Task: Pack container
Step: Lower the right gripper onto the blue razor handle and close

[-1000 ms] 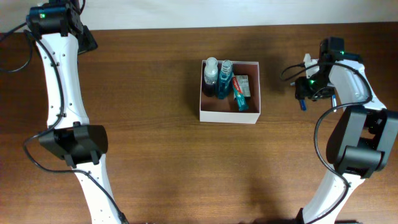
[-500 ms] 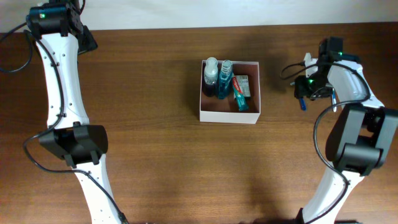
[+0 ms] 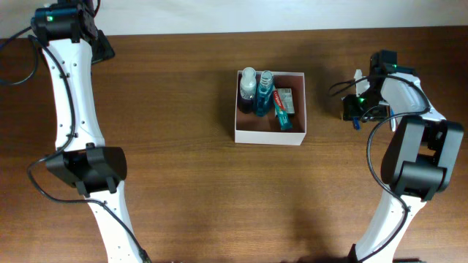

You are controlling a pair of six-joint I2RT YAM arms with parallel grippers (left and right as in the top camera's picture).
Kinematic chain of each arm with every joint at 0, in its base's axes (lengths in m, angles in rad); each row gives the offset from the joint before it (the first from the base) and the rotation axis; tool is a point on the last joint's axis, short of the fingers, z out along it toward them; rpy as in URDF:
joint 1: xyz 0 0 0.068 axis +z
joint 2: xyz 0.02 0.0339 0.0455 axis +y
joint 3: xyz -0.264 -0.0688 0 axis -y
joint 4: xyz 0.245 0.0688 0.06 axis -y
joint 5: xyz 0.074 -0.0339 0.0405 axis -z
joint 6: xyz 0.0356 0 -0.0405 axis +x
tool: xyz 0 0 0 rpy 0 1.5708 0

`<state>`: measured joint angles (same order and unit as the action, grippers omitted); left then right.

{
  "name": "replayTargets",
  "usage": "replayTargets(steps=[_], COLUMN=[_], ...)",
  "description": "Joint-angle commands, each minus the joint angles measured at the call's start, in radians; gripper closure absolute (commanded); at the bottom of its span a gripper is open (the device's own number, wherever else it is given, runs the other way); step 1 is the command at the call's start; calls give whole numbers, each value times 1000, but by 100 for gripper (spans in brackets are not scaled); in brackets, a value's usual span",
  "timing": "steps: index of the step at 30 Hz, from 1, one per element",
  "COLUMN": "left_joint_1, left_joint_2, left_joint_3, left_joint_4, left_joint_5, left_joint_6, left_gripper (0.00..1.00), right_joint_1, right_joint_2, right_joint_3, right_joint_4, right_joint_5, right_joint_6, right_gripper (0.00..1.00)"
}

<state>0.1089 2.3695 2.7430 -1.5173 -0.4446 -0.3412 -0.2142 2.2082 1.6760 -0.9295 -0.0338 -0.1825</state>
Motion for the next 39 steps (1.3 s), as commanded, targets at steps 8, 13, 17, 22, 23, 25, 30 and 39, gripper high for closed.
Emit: replayTargets(steps=[8, 13, 17, 22, 23, 25, 30, 39], left_joint_1=[5, 5, 5, 5, 5, 5, 5, 5], left_joint_2=[5, 5, 5, 5, 5, 5, 5, 5], left_joint_3=[-7, -7, -7, -7, -7, -7, -7, -7], left_joint_4=[2, 2, 2, 2, 2, 2, 2, 2], left_joint_5=[3, 3, 3, 3, 3, 3, 3, 3], left_joint_6=[-10, -10, -10, -10, -10, -10, -10, -10], left_gripper=[1, 1, 1, 1, 1, 1, 1, 1], right_joint_1=[5, 5, 5, 5, 5, 5, 5, 5], right_joint_2=[48, 56, 56, 56, 56, 56, 56, 53], right_joint_3=[-5, -5, -4, -4, -4, -5, -4, 49], right_joint_4=[-5, -2, 14, 21, 21, 22, 22, -18], right_joint_5=[46, 46, 46, 45, 45, 45, 38, -52], right_joint_6=[11, 11, 11, 11, 11, 11, 18, 45], right_gripper=[43, 43, 47, 72, 75, 80, 94, 96])
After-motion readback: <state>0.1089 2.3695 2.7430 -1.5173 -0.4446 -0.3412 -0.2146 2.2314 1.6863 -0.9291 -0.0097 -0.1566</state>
